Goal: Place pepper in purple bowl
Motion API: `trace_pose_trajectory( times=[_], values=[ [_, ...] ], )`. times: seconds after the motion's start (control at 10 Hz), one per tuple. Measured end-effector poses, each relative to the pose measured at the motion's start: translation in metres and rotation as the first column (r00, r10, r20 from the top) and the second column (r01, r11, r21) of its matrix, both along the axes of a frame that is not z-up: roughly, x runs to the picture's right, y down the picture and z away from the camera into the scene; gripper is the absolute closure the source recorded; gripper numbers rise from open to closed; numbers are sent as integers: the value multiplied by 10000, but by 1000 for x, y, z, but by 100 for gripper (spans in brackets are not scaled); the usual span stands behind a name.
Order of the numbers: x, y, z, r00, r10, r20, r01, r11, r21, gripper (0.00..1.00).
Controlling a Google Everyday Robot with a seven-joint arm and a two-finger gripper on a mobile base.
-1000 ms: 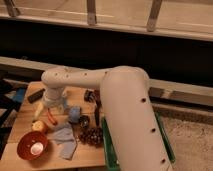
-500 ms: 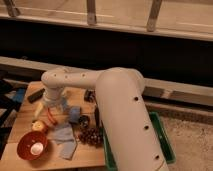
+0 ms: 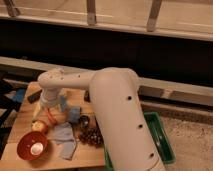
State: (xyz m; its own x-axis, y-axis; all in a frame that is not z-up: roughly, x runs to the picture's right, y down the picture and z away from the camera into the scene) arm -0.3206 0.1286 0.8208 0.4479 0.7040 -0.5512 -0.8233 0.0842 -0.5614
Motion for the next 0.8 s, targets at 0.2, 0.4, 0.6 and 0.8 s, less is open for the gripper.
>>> trace_pose_trajectory(
  times=[0.2,0.4,0.6,0.8],
  values=[
    [-10,1,0,9999,-124,24,124,9994,323,20],
    [-13,-1,1,10000,-78,61,74,9978,660,20],
    [-19,-2,1,9998,-114,182,98,9965,835,20],
    [-24,1,4,9993,-236,292,210,9960,866,20]
  ],
)
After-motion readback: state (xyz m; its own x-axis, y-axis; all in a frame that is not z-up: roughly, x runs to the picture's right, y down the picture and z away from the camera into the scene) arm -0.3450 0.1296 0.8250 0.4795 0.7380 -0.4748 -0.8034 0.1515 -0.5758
